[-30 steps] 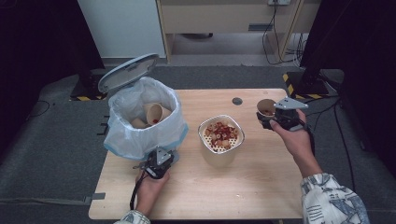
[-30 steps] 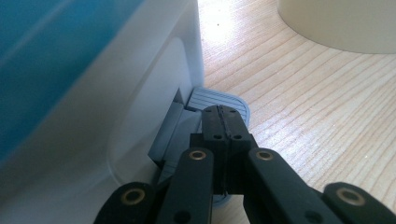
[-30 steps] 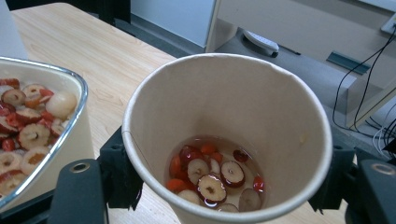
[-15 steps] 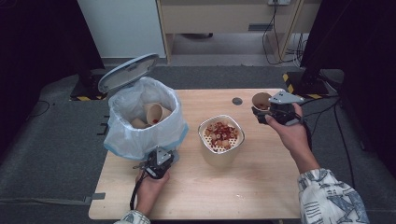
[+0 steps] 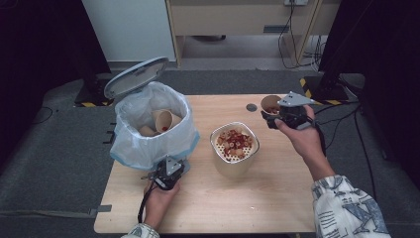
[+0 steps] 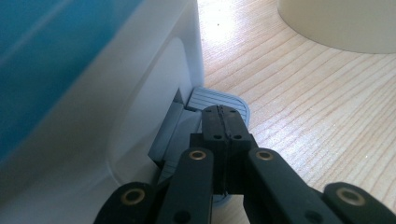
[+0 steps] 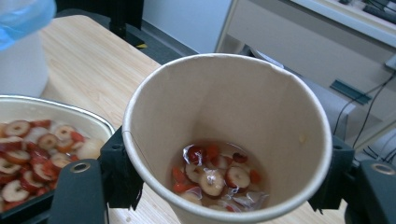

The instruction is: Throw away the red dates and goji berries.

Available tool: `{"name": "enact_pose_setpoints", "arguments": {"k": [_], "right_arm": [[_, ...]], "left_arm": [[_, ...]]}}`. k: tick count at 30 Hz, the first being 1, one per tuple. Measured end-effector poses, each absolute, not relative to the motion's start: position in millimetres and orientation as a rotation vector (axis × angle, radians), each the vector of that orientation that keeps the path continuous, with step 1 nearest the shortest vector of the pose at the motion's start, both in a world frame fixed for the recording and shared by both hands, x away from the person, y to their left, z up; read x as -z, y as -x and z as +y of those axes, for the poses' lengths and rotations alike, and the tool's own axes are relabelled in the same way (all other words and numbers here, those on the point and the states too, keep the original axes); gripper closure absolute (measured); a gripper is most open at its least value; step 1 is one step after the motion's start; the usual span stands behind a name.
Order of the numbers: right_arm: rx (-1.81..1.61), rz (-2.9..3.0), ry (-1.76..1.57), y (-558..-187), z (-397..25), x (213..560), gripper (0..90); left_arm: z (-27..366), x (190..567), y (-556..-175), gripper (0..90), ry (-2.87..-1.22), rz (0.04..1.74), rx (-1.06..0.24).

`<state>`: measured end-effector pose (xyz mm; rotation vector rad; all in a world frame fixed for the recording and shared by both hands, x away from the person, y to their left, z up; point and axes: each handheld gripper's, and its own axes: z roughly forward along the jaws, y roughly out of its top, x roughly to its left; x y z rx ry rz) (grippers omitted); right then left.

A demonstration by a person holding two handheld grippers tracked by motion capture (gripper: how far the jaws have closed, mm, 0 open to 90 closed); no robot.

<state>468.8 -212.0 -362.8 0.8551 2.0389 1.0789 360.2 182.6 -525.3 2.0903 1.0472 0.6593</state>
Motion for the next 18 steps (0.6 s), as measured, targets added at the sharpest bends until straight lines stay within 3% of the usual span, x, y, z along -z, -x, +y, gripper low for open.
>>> {"name": "enact_pose_setpoints", "arguments": {"k": [18], "right_arm": [[-1.053,2.078,-0.729,-467,-180,351,28.6]], "left_arm": [[182,526,-360,89.4,-2.086,1.048,-0.659]]}}
